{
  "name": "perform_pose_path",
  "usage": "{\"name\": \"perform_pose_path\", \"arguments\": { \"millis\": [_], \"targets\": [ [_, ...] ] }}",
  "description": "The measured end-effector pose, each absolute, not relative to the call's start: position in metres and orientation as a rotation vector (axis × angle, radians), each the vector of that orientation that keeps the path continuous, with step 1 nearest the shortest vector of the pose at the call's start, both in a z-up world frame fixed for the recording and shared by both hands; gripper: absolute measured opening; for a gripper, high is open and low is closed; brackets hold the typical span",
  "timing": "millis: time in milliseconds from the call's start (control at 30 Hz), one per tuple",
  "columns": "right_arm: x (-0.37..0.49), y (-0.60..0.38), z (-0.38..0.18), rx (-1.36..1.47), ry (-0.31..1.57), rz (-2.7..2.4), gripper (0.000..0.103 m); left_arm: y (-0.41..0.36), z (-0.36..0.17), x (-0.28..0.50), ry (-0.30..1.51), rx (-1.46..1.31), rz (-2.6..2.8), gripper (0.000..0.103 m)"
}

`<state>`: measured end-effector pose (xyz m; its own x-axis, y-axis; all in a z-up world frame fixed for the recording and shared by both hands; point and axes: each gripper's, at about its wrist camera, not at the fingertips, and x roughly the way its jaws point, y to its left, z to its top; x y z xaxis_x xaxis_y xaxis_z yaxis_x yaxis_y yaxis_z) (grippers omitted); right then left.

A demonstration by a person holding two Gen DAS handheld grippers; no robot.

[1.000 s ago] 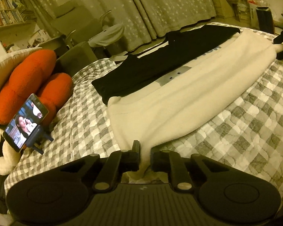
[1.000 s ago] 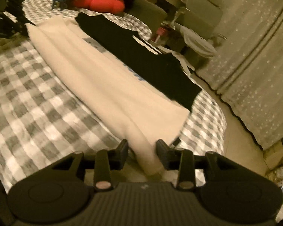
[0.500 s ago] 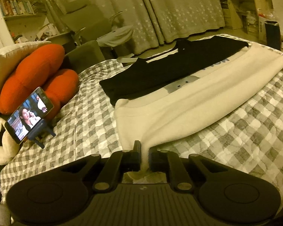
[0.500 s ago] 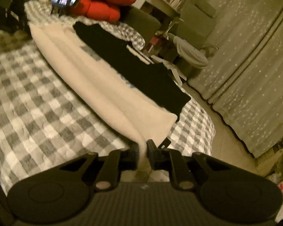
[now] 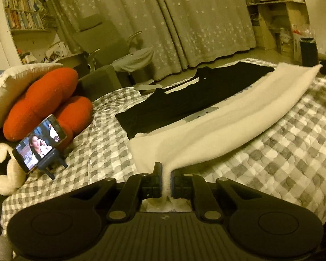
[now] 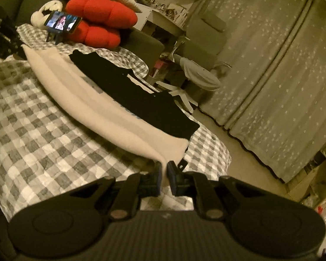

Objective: Fold clothes

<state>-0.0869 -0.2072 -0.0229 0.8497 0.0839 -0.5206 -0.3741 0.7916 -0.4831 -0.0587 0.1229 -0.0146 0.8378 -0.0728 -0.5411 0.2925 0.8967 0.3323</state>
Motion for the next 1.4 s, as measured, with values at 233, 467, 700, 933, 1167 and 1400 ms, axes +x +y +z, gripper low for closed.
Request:
{"name": "perform_pose_path", "arguments": {
  "millis": [233, 467, 700, 933, 1167, 1400],
  "targets": [
    [-0.084, -0.206, -0.033, -0.648, 0.562, 0.277, 0.009, 0.119, -0.027, -0.05, 0.61, 0.468, -0.176, 0.008],
    [-0.084, -0.191, -0.047, -0.727, 0.581, 0.312, 0.026, 0.115, -0.033, -0.048, 0.633, 0.487, -0.178, 0.008],
    [-0.087, -0.17, -0.063, -0.841, 0.525, 0.347, 0.045, 0.115, -0.037, -0.046, 0.648, 0.486, -0.177, 0.009],
    [-0.076, -0.168, -0.068, -0.838, 0.57, 0.35, 0.018, 0.117, -0.037, -0.045, 0.655, 0.47, -0.171, 0.009],
    [-0.065, -0.178, -0.063, -0.753, 0.628, 0.331, 0.013, 0.119, -0.036, -0.044, 0.655, 0.457, -0.167, 0.009],
    [-0.064, -0.178, -0.063, -0.738, 0.632, 0.306, 0.011, 0.12, -0.036, -0.044, 0.659, 0.448, -0.166, 0.009]
  ]
}}
